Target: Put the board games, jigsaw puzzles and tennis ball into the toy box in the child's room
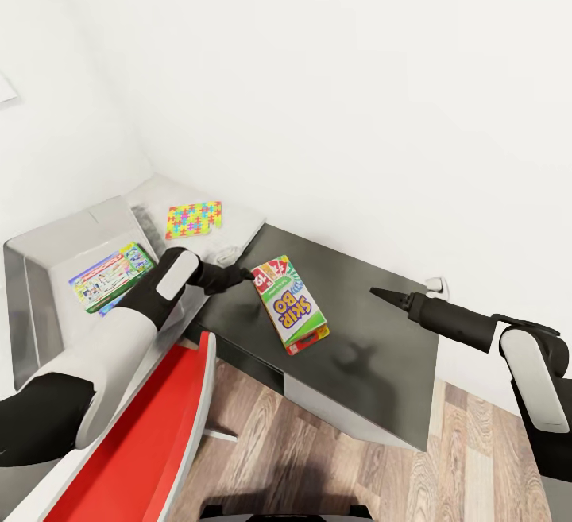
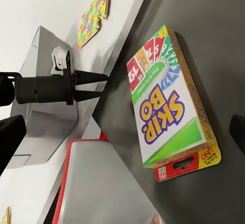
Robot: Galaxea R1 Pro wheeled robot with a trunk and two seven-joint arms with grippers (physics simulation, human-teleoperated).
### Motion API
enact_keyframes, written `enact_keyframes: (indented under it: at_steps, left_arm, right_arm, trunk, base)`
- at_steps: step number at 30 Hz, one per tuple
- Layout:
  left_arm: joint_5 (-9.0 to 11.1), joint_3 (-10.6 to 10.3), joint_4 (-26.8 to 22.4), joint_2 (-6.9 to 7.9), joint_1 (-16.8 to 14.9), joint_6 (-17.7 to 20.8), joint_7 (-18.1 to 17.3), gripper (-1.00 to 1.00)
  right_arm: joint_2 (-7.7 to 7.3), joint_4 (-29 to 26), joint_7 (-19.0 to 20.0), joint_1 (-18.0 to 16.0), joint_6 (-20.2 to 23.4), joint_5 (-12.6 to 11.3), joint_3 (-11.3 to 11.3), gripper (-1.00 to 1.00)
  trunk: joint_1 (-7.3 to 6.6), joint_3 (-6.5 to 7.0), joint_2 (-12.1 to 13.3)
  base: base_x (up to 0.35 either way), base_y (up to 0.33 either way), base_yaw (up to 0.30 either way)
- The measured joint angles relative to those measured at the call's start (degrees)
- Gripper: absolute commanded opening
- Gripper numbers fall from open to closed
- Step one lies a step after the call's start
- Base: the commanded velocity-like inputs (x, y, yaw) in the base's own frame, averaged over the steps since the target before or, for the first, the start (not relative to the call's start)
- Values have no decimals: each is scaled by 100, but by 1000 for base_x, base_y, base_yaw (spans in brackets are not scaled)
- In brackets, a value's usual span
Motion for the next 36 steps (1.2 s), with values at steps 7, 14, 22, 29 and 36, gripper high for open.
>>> enact_keyframes:
  at_steps: [7, 14, 22, 29, 36]
  left_arm:
    - [0, -2, 118, -39, -4, -102, -5, 100]
    - [-2, -2, 174, -54, -27, -154, -5, 100]
    - [-3, 1, 372, -72, -113, -230, -5, 100]
    - [-5, 2, 684, -113, -257, -262, -6, 100]
    - [-4, -14, 834, -139, -334, -274, -8, 100]
  right_arm:
    - [0, 0, 0, 0, 0, 0, 0, 100]
    - [0, 0, 32, 0, 0, 1, 0, 100]
    - [0, -1, 130, 0, 0, 3, 0, 100]
    - [-4, -1, 175, 1, -1, 2, -1, 100]
    - [-30, -2, 191, 2, -1, 3, -2, 100]
  trunk:
    - [0, 0, 0]
    - [0, 0, 0]
    - [0, 0, 0]
    - [0, 0, 0]
    - [0, 0, 0]
  base:
    - [0, 0, 0]
    - [0, 0, 0]
    - [0, 0, -9]
    - [0, 0, -116]
    - [0, 0, -214]
